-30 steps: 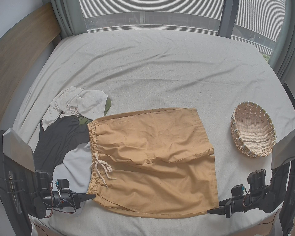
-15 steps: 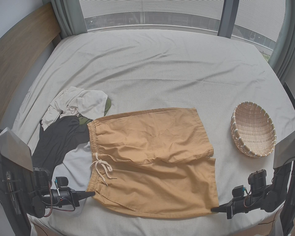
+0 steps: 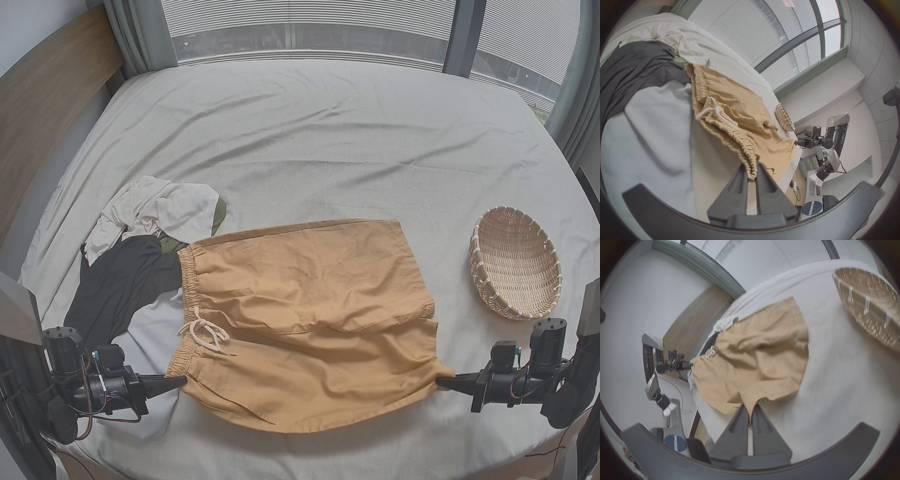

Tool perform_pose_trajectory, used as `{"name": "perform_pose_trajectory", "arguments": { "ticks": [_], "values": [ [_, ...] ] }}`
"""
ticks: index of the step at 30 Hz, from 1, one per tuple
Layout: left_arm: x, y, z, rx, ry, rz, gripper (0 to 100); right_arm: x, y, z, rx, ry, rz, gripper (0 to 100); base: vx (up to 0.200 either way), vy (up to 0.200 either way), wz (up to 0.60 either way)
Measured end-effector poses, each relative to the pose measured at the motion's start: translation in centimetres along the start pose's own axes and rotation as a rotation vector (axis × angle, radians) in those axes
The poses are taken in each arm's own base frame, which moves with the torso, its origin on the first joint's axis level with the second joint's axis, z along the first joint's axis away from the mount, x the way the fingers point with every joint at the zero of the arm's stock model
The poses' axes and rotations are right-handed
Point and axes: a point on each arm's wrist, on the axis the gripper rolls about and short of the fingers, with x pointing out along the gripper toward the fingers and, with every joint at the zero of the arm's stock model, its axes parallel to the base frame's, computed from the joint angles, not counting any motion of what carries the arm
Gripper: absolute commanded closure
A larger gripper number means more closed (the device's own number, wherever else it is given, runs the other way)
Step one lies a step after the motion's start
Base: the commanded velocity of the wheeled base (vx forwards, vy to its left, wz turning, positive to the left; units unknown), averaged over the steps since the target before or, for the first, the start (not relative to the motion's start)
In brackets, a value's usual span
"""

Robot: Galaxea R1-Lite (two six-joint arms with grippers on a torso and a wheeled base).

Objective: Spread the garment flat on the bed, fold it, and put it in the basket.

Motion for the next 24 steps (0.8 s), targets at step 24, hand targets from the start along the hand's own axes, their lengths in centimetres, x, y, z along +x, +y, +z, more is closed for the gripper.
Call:
{"name": "perform_pose_trajectory", "arguments": {
  "ticks": [24],
  "values": [
    [-0.9, -2.1, 4.8, -0.077, -0.163, -0.044, 100, 0.5, 0.1, 5.6, 0.142, -0.236, 0.064, 100, 0.0, 0.0, 0.0]
  ]
}}
